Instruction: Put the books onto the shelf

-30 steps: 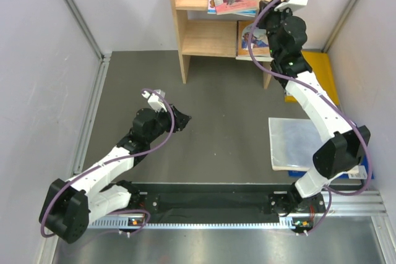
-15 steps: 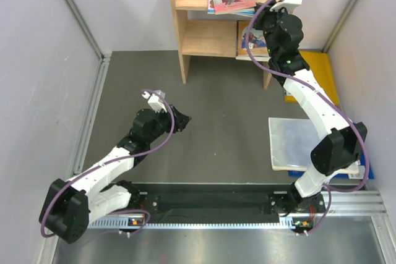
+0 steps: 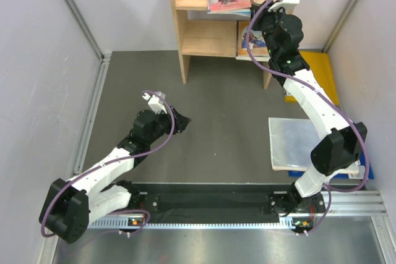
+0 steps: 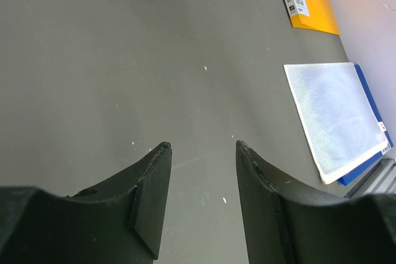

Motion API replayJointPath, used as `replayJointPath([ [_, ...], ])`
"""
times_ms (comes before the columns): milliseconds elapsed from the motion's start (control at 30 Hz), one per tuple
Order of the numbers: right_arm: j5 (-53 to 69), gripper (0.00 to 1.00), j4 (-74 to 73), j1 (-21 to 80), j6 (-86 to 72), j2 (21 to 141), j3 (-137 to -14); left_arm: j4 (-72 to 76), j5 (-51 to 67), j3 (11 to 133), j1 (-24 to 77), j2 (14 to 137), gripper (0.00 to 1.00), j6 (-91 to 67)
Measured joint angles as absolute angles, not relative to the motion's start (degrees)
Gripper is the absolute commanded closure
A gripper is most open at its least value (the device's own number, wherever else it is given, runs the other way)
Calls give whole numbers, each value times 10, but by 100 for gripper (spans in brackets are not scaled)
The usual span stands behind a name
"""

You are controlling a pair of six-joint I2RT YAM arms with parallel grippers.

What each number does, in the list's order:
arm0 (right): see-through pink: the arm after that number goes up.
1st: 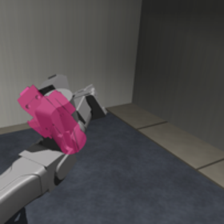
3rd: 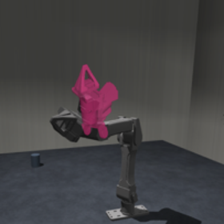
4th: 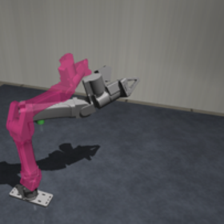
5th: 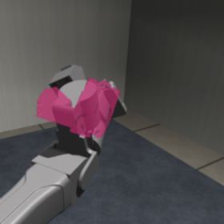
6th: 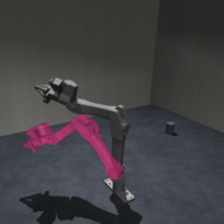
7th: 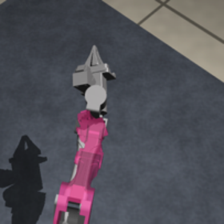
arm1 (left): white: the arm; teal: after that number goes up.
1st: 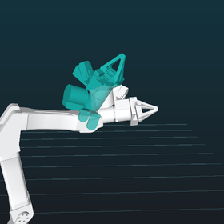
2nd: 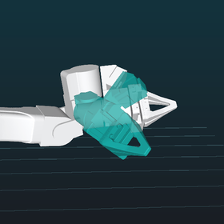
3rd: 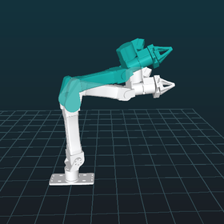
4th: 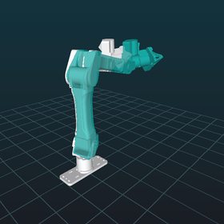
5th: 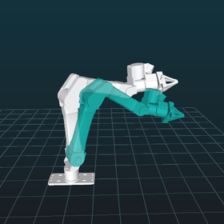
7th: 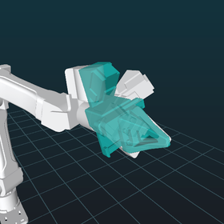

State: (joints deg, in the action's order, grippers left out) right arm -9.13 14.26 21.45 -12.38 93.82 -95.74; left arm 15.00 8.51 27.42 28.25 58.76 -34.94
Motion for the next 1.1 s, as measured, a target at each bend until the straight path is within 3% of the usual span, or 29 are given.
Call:
replayJointPath([
  [1100,-27,91,128,227,-131,967,-997,154,85,264,283,588,50,-356],
])
